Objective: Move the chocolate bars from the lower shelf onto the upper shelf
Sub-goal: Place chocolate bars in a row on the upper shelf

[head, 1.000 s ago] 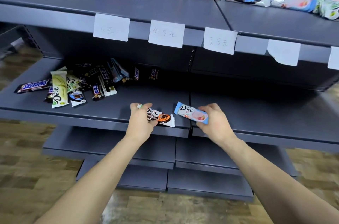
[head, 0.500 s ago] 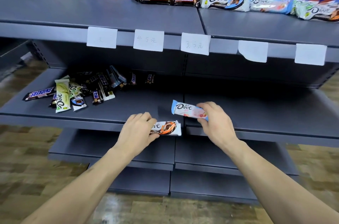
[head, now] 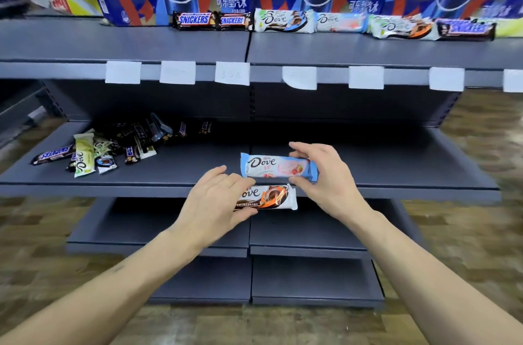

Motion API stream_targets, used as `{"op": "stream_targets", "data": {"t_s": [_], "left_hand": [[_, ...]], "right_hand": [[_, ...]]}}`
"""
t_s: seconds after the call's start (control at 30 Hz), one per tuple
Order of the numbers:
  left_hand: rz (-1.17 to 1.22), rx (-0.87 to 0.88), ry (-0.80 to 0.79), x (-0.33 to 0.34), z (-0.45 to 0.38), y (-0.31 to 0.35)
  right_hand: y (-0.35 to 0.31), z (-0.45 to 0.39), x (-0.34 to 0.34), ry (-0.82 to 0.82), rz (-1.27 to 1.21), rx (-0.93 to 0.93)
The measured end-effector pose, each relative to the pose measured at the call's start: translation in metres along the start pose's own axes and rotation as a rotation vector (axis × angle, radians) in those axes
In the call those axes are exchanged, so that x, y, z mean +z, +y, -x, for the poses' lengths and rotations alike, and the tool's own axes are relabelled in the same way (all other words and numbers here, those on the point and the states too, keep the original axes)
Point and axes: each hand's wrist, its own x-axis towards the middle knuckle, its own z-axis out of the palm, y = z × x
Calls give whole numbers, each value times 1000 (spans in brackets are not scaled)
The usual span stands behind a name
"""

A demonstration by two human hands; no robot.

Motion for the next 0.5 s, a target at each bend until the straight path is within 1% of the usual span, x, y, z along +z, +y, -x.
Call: {"op": "stream_targets", "data": {"t_s": [0.27,0.5], "left_hand": [[54,38,71,-25,-20,74],[96,70,113,-47,-51,128]], "right_hand": [[18,48,-72,66,23,-8],[36,73,-139,186,174,-55]]}}
